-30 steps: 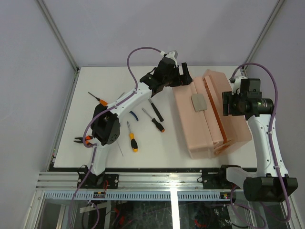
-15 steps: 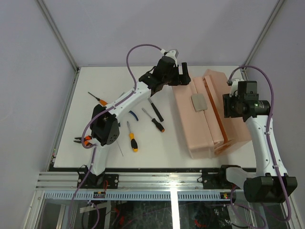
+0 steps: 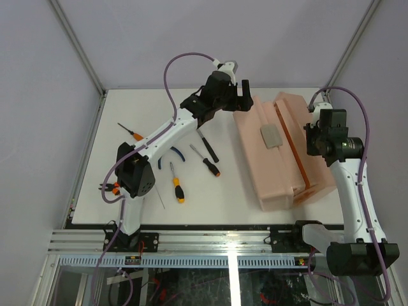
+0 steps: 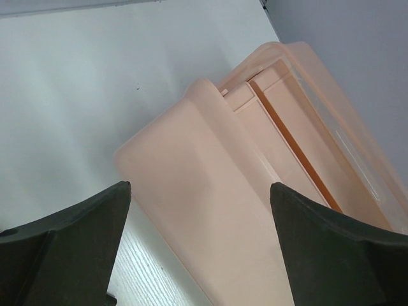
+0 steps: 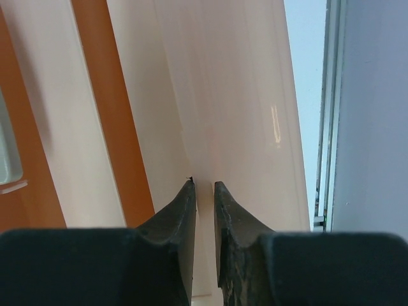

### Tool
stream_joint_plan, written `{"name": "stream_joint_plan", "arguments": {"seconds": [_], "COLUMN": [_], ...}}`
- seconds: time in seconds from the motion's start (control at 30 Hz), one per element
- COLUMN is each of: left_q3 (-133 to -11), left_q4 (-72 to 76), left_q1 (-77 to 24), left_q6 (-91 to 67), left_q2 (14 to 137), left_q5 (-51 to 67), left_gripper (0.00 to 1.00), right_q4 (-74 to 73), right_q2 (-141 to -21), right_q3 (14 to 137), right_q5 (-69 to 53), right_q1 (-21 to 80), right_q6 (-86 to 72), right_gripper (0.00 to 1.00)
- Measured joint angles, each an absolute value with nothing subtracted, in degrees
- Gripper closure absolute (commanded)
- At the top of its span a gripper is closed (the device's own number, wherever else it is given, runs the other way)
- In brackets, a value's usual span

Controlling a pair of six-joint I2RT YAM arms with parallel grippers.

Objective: Pack the tool kit

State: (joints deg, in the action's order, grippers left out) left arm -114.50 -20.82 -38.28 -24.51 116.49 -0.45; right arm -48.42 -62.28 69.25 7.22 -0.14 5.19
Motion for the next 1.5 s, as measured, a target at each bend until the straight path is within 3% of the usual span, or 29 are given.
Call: {"name": "stream_joint_plan", "arguments": {"seconds": [0.17,0.33,0.57,0.83,1.5], "left_q3": [-114.3,-115.9,-129.8,-129.4,-136.1], "left_q4": [-20.9,-23.1,-28.3,-27.0,-27.2], "left_q1": [-38.6,-40.0,-42.1,-40.9,-49.3], "left_q6": [-23.2,-20.0,-20.4,-27.5,-20.4], "left_q2": [116.0,116.5,124.1,126.6,133.8], "left_q5": [-0.4,0.5,-0.2,5.6,-7.3], "left_gripper": [0.1,0.0,0.0,0.0,0.0], "right_q4": [-51.3,-54.8,-55.9,-56.0,-52.9], "right_q2": [-62.3,-62.2,-60.6,-55.0,-52.0], "right_q3": [70.8,72.3,71.9,68.2,64.9], "right_q5": [6.7,6.3,5.5,5.1,5.4], "right_q1": [-0.2,-0.2,-0.3,-0.4,-0.4], "right_q6": [4.1,2.9,1.3,-0.1,-1.1], "right_gripper": [0.84,0.84,0.84,0.84,0.86]}}
